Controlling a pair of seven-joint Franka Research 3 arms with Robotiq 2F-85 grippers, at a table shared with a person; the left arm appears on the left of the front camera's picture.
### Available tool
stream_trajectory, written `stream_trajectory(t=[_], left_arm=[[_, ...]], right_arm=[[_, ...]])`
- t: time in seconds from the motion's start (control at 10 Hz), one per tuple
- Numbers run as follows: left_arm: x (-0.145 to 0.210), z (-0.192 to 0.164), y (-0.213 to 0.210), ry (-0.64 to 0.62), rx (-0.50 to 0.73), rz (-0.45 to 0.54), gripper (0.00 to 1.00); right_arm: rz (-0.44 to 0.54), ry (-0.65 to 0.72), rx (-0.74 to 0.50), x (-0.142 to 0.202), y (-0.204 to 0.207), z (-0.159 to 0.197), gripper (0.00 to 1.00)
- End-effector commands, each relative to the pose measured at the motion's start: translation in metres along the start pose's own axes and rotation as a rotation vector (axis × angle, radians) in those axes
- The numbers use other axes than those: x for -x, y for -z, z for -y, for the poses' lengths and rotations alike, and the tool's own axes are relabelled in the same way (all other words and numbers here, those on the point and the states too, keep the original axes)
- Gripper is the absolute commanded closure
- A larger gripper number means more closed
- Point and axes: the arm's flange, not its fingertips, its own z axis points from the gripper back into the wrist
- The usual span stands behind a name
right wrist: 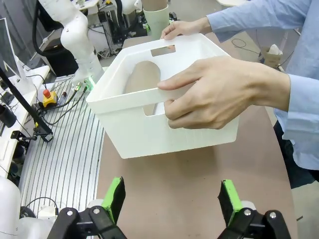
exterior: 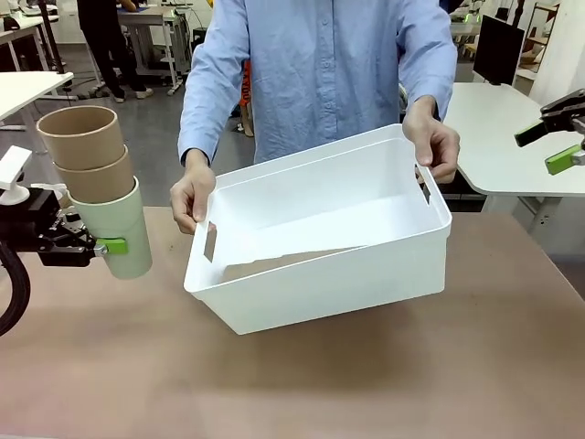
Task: Stack the cups and store them in the basket.
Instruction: Place the stack of Reusable plastic cups into the Pantry Basket.
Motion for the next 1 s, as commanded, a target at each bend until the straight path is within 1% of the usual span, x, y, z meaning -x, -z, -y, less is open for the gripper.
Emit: stream_trajectory(t=[0.0,0.2,0.3,0.4,0.6,0.9], left_arm=[[-0.006,0.000,0.001,0.001,-0.009,0.017,0.14],[-0.006,0.000,0.001,0.001,-0.009,0.017,0.14],[0.000,0.000,0.000,0.000,0.000,0.000,0.14],[-0.020,0.001,-0.002,0.002,-0.021,0.000,0.14],[-0.066,0.002,0.000,-0.061,-0.056,-0.029,0.14],[-0.149,0.012,0.031,-0.006,-0.061,-0.135,0.14]], right_arm=[[-0.002,0.015,-0.003,-0.003,-0.003,0.000,0.00],[-0.002,0.015,-0.003,-0.003,-0.003,0.000,0.00],[-0.002,0.015,-0.003,-0.003,-0.003,0.000,0.00],[-0.002,0.015,-0.003,-0.003,-0.003,0.000,0.00],[-0.002,0.015,-0.003,-0.003,-0.003,0.000,0.00],[-0.002,0.015,-0.003,-0.003,-0.003,0.000,0.00]])
